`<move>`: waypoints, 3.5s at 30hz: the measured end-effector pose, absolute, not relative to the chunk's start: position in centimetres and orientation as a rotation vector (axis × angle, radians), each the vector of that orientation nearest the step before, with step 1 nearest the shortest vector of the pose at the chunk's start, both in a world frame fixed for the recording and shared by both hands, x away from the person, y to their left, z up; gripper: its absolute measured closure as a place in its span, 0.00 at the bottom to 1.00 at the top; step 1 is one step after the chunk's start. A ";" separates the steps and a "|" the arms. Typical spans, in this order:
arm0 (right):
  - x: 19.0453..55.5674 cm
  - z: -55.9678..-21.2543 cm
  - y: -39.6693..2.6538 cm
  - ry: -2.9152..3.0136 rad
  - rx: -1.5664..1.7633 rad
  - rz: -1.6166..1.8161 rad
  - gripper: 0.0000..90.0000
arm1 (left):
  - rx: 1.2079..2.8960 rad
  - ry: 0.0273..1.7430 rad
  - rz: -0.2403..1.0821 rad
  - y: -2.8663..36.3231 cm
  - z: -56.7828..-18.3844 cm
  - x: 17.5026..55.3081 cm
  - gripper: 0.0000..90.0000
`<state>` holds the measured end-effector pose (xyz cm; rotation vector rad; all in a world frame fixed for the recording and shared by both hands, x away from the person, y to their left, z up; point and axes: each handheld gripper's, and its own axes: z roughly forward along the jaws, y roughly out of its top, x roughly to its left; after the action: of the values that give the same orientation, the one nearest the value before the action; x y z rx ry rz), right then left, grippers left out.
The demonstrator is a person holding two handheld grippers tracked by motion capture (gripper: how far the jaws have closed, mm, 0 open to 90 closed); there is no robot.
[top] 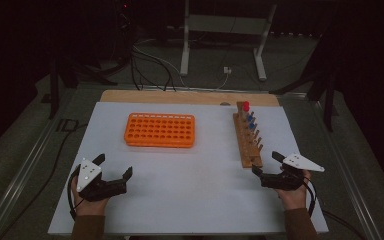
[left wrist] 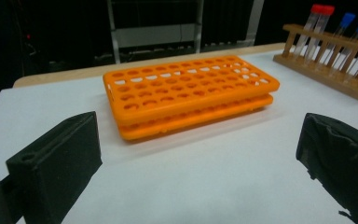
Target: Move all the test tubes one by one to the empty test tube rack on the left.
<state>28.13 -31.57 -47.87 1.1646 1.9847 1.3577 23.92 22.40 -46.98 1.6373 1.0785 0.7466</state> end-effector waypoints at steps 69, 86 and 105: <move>34.3 -41.6 -29.2 2.089 1.113 1.168 0.85 | 1.652 1.071 0.688 20.1 -45.1 25.7 0.01; 33.8 -38.5 -27.4 2.123 1.021 1.239 0.85 | 1.701 0.944 0.668 13.9 -42.5 29.3 0.01; 33.6 -39.1 -23.0 2.231 0.963 1.304 0.85 | 1.774 0.832 0.580 6.4 -43.0 32.2 0.07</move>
<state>33.64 -22.97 -39.14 0.9627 2.2313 1.3042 32.25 6.36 -42.97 1.7738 0.8324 0.5800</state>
